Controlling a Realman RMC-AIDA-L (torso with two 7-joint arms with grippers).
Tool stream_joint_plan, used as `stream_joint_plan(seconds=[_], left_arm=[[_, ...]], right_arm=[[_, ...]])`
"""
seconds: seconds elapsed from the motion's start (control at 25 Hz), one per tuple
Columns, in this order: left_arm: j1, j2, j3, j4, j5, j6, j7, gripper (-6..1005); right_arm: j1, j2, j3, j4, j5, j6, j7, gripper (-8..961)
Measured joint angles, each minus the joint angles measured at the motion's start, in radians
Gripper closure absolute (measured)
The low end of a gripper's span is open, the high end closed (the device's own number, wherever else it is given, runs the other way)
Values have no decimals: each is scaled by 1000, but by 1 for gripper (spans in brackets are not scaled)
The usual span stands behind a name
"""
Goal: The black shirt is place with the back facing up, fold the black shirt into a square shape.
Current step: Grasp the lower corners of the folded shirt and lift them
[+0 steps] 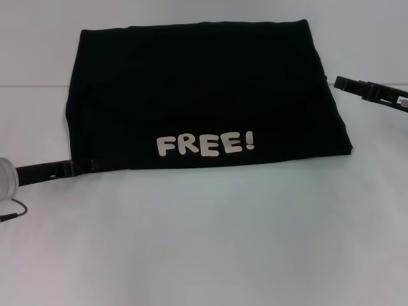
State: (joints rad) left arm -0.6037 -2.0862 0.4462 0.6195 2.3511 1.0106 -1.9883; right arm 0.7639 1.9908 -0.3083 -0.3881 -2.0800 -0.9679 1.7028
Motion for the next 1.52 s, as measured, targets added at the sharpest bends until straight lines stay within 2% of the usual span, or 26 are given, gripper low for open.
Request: stream_joint_plan(seconds=[0.68,0.88,1.2,1.32,1.52], left_arm=[[-15,2,15,5,50,-42,1,892],[-22,6,16,12,60,-35,-3,1001],[-18,21,7,88,84,84,-11,1001],[-17,24,7,93,84,94,-11,1001],[-18,25,6,92,85,87,-11,1001]], right_arm=[[-2,0,0,0,0,-1,0,264],[-13,-16,-10,0,-10,10,15,264],[-24,-87,-202,-5,-163,49,306,266],[-17,-90,-254,-21,-188,45,340,267],[7,-74,-322,-17,-191,68,338,269]])
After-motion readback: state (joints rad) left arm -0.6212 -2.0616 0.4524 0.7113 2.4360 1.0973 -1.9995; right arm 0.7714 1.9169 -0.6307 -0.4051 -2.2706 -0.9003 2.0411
